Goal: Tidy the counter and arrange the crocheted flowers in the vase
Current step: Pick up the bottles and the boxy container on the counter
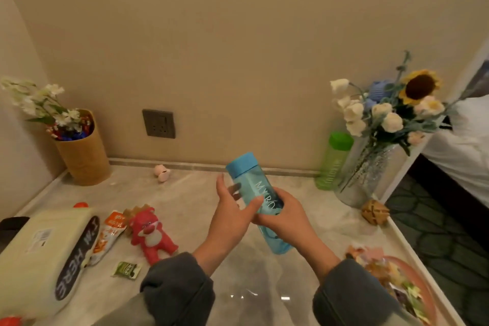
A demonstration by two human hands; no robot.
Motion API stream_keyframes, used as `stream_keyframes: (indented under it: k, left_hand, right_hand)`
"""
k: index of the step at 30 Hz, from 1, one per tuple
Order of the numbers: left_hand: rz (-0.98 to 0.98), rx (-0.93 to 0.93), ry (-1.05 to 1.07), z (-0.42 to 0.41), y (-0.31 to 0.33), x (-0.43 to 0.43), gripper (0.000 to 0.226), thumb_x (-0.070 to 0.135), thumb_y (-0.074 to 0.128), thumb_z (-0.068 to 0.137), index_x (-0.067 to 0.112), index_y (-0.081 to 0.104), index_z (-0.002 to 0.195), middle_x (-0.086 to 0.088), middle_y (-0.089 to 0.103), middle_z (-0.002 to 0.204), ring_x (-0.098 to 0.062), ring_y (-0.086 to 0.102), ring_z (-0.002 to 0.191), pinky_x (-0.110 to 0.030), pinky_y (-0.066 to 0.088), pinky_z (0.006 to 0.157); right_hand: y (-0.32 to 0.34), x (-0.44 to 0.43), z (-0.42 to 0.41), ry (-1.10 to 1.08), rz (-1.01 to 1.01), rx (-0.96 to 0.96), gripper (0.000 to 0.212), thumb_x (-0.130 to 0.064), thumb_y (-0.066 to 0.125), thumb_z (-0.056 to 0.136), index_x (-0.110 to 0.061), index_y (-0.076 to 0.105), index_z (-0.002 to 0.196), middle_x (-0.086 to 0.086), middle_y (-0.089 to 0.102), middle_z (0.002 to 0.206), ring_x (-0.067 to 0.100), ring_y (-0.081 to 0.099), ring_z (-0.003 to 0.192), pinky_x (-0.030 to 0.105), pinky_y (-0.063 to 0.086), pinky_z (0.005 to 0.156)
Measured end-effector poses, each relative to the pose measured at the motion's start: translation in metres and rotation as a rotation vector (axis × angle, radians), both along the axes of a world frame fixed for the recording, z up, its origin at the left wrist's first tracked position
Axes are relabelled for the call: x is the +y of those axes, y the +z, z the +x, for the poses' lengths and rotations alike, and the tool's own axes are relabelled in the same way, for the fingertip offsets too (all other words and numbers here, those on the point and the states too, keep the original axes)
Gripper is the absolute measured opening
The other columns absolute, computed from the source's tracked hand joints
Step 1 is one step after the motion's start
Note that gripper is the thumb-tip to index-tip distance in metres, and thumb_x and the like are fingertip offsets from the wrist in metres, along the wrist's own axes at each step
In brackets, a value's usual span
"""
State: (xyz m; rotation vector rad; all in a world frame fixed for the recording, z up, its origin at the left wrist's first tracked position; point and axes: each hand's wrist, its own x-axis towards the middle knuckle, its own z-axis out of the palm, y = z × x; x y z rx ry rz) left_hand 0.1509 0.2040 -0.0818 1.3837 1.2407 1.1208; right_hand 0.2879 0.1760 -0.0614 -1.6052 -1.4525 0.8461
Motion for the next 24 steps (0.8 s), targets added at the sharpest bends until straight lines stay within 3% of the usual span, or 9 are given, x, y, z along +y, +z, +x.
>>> stream_keyframes:
  k: [3,7,9,12,14,16,19,21,24]
  left_hand:
    - [-0.018,-0.007,-0.094,0.041,0.004,0.019,0.082,0.032,0.077,0.077,0.026,0.027,0.143,0.005,0.058,0.121,-0.006,0.063,0.099,-0.035,0.056,0.085]
    - [0.018,-0.034,-0.179,0.087,0.006,0.038,0.076,0.024,0.080,0.075,0.028,0.035,0.136,0.014,0.058,0.113,-0.003,0.068,0.086,-0.033,0.058,0.079]
    - [0.058,-0.041,-0.219,0.106,0.004,0.049,0.075,0.016,0.079,0.075,0.032,0.035,0.133,0.012,0.058,0.117,-0.005,0.067,0.090,-0.030,0.057,0.078]
    - [0.112,0.014,-0.235,0.129,-0.002,0.066,0.078,0.012,0.078,0.075,0.038,0.030,0.131,0.010,0.054,0.121,-0.009,0.061,0.103,-0.032,0.052,0.088]
    - [0.124,0.047,-0.241,0.140,-0.007,0.077,0.079,0.011,0.078,0.075,0.036,0.029,0.133,0.009,0.053,0.122,-0.011,0.058,0.108,-0.034,0.050,0.092]
    - [0.122,0.071,-0.263,0.150,-0.013,0.086,0.080,0.008,0.078,0.076,0.031,0.030,0.136,0.012,0.053,0.121,-0.010,0.056,0.111,-0.035,0.050,0.094]
    - [0.119,0.092,-0.305,0.161,-0.021,0.102,0.079,0.003,0.075,0.077,0.031,0.028,0.134,0.013,0.051,0.120,-0.005,0.054,0.110,-0.027,0.053,0.087]
    - [0.110,0.073,-0.325,0.168,-0.026,0.113,0.079,-0.001,0.073,0.078,0.032,0.028,0.133,0.015,0.049,0.120,-0.001,0.053,0.108,-0.017,0.053,0.075]
    - [0.107,0.079,-0.341,0.177,-0.030,0.131,0.078,-0.001,0.071,0.078,0.033,0.028,0.132,0.014,0.048,0.121,-0.003,0.053,0.110,-0.016,0.053,0.073]
  right_hand:
    - [0.003,0.006,0.038,-0.055,0.044,0.029,0.052,-0.020,0.087,0.058,-0.036,0.061,0.100,-0.012,0.071,0.091,-0.001,0.068,0.078,0.018,0.054,0.068]
    - [0.002,0.015,0.084,-0.060,0.057,0.030,0.048,-0.018,0.085,0.064,-0.037,0.060,0.100,-0.013,0.071,0.091,-0.005,0.066,0.077,0.009,0.048,0.062]
    - [0.000,0.020,0.107,-0.054,0.061,0.015,0.048,-0.021,0.083,0.067,-0.039,0.060,0.105,-0.014,0.070,0.097,-0.005,0.065,0.083,0.010,0.047,0.067]
    - [-0.007,0.030,0.136,-0.061,0.028,-0.046,0.051,-0.024,0.078,0.072,-0.042,0.054,0.113,-0.013,0.063,0.110,-0.002,0.059,0.095,0.014,0.046,0.075]
    - [-0.014,0.039,0.150,-0.075,-0.045,-0.041,0.051,-0.025,0.076,0.076,-0.034,0.051,0.121,-0.007,0.060,0.114,0.005,0.060,0.097,0.021,0.049,0.080]
    - [-0.022,0.046,0.160,-0.093,-0.152,-0.041,0.045,-0.028,0.073,0.080,-0.026,0.048,0.117,-0.005,0.059,0.105,0.009,0.061,0.090,0.027,0.052,0.077]
    - [-0.033,0.061,0.169,-0.086,-0.270,-0.028,0.030,-0.025,0.067,0.086,-0.016,0.048,0.107,0.003,0.060,0.094,0.018,0.063,0.088,0.039,0.053,0.081]
    - [-0.040,0.071,0.174,-0.063,-0.306,-0.037,0.025,-0.022,0.063,0.089,-0.012,0.051,0.108,0.009,0.062,0.100,0.021,0.062,0.093,0.039,0.052,0.085]
    - [-0.049,0.087,0.177,-0.033,-0.319,-0.041,0.021,-0.016,0.058,0.091,-0.009,0.055,0.110,0.005,0.058,0.094,0.014,0.055,0.081,0.033,0.050,0.077]
